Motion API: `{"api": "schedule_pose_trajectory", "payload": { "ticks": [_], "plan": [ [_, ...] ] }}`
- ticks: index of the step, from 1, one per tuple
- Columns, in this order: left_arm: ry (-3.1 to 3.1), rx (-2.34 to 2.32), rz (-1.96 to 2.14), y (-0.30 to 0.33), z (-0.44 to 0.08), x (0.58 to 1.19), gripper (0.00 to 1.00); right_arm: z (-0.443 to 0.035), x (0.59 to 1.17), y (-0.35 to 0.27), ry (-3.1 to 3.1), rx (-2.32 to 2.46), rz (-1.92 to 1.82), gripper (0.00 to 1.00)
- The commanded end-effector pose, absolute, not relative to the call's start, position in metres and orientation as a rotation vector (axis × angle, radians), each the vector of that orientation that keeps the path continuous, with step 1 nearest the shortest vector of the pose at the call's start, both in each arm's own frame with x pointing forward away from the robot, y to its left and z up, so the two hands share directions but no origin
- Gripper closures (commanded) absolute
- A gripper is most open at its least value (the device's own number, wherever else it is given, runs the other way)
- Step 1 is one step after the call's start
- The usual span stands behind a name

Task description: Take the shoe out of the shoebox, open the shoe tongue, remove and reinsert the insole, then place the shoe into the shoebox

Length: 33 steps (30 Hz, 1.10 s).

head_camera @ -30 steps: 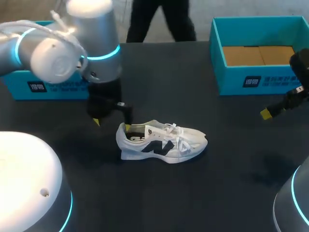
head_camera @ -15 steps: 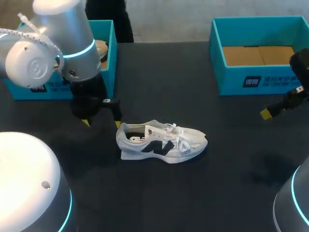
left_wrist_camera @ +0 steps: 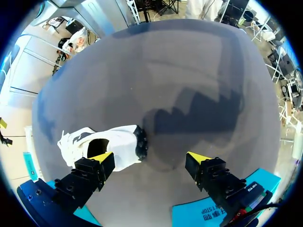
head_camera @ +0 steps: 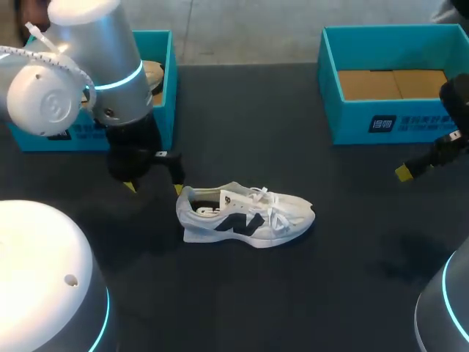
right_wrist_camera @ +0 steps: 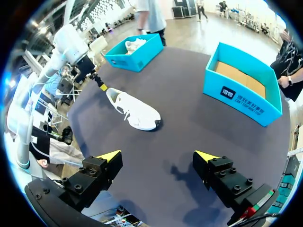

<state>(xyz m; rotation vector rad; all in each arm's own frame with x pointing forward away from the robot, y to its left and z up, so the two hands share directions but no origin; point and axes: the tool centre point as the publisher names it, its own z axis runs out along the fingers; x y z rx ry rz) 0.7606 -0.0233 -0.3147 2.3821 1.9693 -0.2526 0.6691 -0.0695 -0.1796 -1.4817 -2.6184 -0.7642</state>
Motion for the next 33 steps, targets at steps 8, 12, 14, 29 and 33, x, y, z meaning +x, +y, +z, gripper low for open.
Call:
{"api": "schedule_pose_trajectory", "payload": {
  "ticks": [8,12,14,29,33],
  "plan": [
    [2.242,2.184,-0.48,-0.029,-0.306,0.748,0.0,-0.181,0.669,-0.069,-2.618,-1.484,-0.763,0.0],
    [2.419,1.999,-0.644,-0.024,-0.307,0.745,0.0,-0.181,0.669,-0.069,-2.618,-1.484,-0.763,0.0],
    [2.489,1.885,-0.735,-0.019,-0.306,0.741,0.0,-0.181,0.669,-0.069,-2.618,-1.484,-0.763,0.0],
    [2.719,1.233,-1.173,0.014,-0.318,0.726,0.0,-0.181,0.669,-0.069,-2.618,-1.484,-0.763,0.0],
    [2.721,1.102,-1.225,0.023,-0.322,0.724,0.0,-0.181,0.669,-0.069,-2.618,-1.484,-0.763,0.0]
  ]
}}
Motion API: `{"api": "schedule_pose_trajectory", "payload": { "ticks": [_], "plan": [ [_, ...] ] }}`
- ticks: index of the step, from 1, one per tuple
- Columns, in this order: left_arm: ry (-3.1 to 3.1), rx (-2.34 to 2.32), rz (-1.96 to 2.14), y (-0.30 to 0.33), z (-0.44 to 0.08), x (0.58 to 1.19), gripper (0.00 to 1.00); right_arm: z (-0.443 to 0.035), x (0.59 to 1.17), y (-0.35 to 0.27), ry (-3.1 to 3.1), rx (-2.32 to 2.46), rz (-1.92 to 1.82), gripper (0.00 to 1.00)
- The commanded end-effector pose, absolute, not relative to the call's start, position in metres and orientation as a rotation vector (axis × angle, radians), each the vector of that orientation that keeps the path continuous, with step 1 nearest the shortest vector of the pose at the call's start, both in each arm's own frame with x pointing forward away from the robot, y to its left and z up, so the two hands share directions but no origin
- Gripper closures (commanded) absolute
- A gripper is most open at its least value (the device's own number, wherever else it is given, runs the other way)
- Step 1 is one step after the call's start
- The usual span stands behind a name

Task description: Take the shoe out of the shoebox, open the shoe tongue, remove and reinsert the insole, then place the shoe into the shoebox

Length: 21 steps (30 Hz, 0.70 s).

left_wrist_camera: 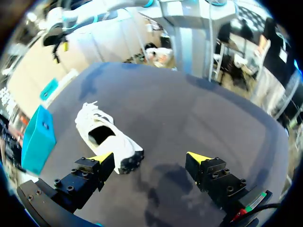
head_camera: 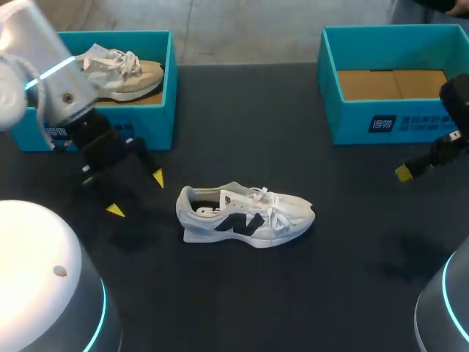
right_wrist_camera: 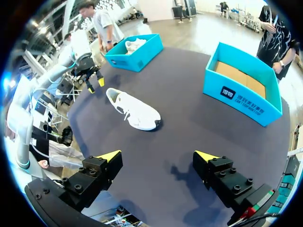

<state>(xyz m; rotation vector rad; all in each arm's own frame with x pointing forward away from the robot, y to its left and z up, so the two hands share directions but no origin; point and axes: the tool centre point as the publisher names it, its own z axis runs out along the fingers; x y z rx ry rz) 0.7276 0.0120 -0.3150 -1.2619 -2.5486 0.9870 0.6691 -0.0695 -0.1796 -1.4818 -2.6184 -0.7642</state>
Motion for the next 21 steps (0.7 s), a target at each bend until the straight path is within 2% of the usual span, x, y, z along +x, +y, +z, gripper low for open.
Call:
{"api": "schedule_pose_trajectory", "payload": {
  "ticks": [1,21],
  "plan": [
    [-2.66,-1.058,1.205,0.024,-0.323,0.723,0.0,-0.181,0.669,-0.069,-2.618,-1.484,-0.763,0.0],
    [-2.693,-0.759,1.354,0.048,-0.348,0.715,0.0,-0.181,0.669,-0.069,-2.618,-1.484,-0.763,0.0]
  ]
}}
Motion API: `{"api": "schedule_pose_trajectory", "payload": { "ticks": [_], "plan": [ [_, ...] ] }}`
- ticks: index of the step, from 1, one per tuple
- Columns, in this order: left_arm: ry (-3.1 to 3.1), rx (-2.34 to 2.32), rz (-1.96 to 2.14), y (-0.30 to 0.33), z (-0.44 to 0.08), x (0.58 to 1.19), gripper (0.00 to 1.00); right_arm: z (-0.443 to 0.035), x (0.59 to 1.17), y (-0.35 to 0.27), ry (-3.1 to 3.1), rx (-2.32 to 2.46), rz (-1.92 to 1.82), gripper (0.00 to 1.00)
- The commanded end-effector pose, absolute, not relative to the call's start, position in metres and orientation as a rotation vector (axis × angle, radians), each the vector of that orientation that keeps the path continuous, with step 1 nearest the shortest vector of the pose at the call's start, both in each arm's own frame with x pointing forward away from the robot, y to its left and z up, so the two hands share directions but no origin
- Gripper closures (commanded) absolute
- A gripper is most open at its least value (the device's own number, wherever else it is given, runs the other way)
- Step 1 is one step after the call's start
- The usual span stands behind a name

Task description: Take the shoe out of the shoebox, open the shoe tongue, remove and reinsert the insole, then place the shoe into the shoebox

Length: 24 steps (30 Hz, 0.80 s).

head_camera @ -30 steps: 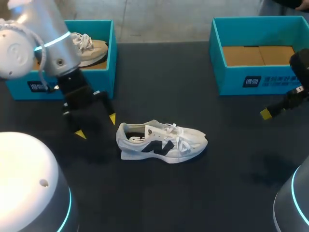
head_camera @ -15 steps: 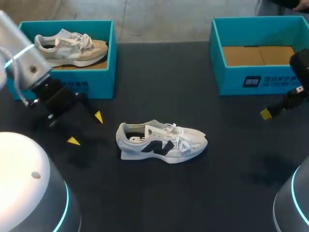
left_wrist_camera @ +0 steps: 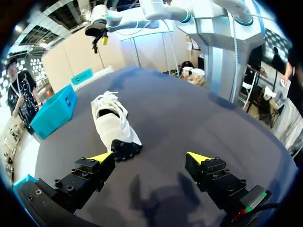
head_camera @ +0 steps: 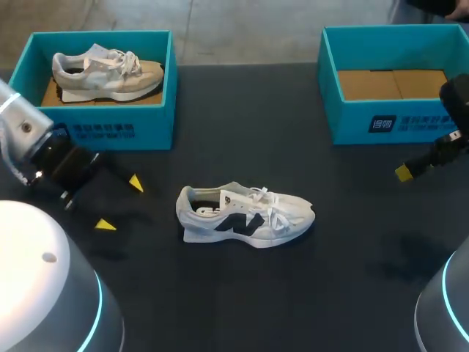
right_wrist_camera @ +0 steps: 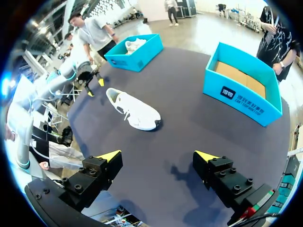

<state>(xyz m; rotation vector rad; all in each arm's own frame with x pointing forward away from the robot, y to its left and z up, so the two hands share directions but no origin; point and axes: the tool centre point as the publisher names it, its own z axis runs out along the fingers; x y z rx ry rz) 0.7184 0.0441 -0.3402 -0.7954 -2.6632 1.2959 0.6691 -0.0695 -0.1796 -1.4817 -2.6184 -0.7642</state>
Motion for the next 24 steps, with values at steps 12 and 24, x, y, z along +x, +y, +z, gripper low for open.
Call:
{"api": "schedule_pose_trajectory", "payload": {
  "ticks": [12,24],
  "plan": [
    [-2.7,-0.726,1.352,0.0499,-0.3537,0.7143,0.0,-0.1808,0.6691,-0.0687,-2.618,-1.484,-0.763,0.0],
    [-2.7,-0.726,1.352,0.0499,-0.3537,0.7143,0.0,-0.1808,0.6691,-0.0687,-2.618,-1.484,-0.763,0.0]
  ]
}}
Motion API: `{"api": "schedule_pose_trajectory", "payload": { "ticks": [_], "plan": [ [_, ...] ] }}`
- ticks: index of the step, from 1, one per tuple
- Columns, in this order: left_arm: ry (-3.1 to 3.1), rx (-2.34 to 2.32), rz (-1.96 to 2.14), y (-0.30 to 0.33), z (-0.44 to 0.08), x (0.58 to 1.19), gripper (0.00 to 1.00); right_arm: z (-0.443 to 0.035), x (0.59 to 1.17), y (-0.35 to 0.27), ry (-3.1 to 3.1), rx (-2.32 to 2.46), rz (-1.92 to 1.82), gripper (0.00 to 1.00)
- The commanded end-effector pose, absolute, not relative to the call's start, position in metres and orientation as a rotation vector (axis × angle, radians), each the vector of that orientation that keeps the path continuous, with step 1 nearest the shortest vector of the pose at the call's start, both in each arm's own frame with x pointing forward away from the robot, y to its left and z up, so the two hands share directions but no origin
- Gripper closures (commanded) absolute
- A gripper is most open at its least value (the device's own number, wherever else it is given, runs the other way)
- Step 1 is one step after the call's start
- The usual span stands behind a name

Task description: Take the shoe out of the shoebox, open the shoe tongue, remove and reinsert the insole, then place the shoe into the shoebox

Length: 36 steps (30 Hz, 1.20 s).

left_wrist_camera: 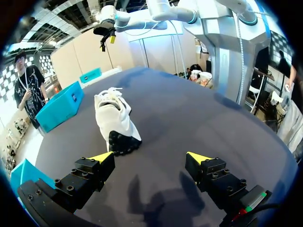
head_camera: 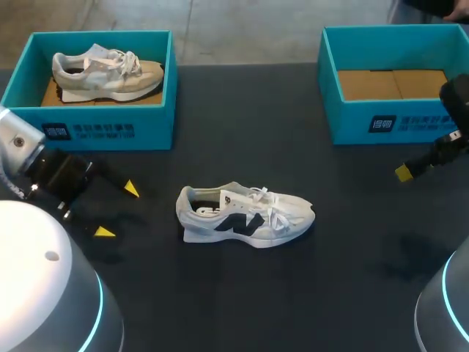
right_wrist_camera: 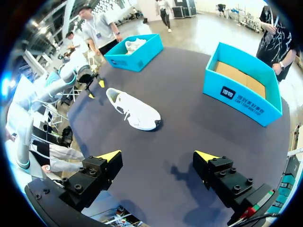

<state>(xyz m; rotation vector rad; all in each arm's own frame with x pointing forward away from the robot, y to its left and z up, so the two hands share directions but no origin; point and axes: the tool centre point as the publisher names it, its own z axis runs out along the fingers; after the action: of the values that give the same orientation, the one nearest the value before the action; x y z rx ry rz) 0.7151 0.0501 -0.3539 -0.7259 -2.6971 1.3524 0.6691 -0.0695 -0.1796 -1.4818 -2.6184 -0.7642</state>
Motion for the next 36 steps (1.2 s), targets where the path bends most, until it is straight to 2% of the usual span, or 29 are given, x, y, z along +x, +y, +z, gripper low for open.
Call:
{"api": "schedule_pose_trajectory", "payload": {
  "ticks": [1,19,36],
  "plan": [
    [-2.702,-0.677,1.382,0.047,-0.354,0.715,0.0,-0.181,0.669,-0.069,-2.618,-1.484,-0.763,0.0],
    [-2.67,-0.146,1.55,0.042,-0.37,0.727,0.0,-0.181,0.669,-0.069,-2.618,-1.484,-0.763,0.0],
    [-2.652,0.019,1.584,0.059,-0.405,0.744,0.0,-0.181,0.669,-0.069,-2.618,-1.484,-0.763,0.0]
  ]
}}
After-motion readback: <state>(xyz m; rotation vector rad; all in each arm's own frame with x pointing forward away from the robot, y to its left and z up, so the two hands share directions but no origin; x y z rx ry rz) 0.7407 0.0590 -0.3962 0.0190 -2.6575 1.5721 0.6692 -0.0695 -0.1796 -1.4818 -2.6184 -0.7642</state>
